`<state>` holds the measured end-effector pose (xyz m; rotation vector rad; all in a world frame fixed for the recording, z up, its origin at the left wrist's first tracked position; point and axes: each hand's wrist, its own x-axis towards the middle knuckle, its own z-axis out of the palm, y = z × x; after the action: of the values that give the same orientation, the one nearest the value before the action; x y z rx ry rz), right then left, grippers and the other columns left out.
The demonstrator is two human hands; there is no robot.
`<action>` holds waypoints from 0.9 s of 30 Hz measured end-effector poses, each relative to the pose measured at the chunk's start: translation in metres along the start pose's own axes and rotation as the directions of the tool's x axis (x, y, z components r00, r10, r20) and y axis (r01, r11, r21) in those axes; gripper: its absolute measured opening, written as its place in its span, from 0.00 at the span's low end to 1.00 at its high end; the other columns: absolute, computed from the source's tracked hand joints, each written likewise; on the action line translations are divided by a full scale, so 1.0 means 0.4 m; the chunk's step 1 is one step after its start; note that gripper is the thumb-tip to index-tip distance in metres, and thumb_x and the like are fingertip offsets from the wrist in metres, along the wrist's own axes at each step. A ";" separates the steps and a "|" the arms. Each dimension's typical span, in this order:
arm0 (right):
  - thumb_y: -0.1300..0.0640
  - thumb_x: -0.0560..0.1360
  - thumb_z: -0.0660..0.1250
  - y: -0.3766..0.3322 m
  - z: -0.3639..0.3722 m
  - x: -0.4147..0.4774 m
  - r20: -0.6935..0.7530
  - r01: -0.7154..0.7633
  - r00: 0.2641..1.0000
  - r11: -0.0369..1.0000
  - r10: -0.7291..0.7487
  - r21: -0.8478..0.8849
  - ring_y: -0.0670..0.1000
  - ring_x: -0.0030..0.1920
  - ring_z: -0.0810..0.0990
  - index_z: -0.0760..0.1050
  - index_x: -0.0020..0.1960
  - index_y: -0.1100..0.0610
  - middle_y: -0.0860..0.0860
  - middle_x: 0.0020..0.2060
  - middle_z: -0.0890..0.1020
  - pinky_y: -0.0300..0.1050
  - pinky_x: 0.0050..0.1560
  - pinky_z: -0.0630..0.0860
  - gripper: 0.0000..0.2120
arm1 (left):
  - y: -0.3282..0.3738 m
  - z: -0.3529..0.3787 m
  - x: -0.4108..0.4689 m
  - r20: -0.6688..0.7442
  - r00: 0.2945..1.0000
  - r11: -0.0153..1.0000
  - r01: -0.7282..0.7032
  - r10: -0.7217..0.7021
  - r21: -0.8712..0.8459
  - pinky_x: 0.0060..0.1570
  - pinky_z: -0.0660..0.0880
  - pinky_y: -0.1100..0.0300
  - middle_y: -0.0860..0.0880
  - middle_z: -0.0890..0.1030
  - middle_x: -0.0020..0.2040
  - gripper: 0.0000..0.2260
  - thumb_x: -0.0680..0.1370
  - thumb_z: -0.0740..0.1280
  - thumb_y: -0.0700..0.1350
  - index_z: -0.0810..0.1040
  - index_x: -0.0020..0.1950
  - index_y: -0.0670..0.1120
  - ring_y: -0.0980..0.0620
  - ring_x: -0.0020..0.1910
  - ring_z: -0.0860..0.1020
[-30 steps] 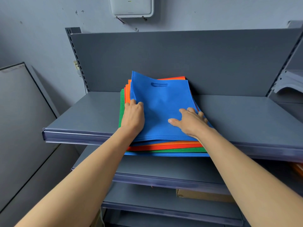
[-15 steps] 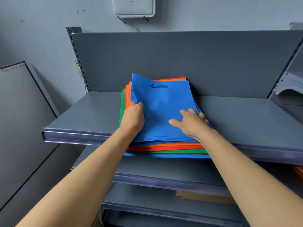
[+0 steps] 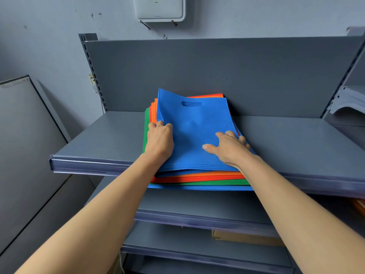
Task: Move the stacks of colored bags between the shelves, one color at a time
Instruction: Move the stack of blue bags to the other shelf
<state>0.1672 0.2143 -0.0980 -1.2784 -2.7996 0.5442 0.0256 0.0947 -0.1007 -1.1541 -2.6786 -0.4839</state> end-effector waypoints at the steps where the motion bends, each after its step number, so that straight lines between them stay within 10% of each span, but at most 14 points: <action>1: 0.35 0.76 0.55 -0.001 -0.001 -0.001 0.002 0.003 1.000 1.000 -0.003 -0.003 0.64 0.72 0.51 0.54 0.75 0.52 0.53 0.74 0.55 0.62 0.71 0.55 0.34 | -0.001 0.000 0.001 0.009 1.000 1.000 0.016 -0.016 -0.007 0.57 0.67 0.50 0.39 0.70 0.61 0.19 0.74 0.53 0.30 0.71 0.63 0.38 0.39 0.60 0.65; 27: 0.35 0.76 0.55 -0.006 -0.011 -0.008 0.016 0.000 1.000 1.000 0.000 0.001 0.64 0.73 0.50 0.54 0.75 0.52 0.53 0.74 0.55 0.62 0.71 0.53 0.34 | -0.024 0.002 0.032 0.156 0.964 0.911 0.258 -0.218 -0.321 0.65 0.66 0.52 0.41 0.69 0.67 0.21 0.75 0.57 0.34 0.70 0.68 0.45 0.41 0.67 0.64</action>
<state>0.1683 0.2117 -0.0927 -1.2792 -2.8116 0.5589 0.0097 0.0974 -0.0996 -0.9563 -2.9355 -0.9821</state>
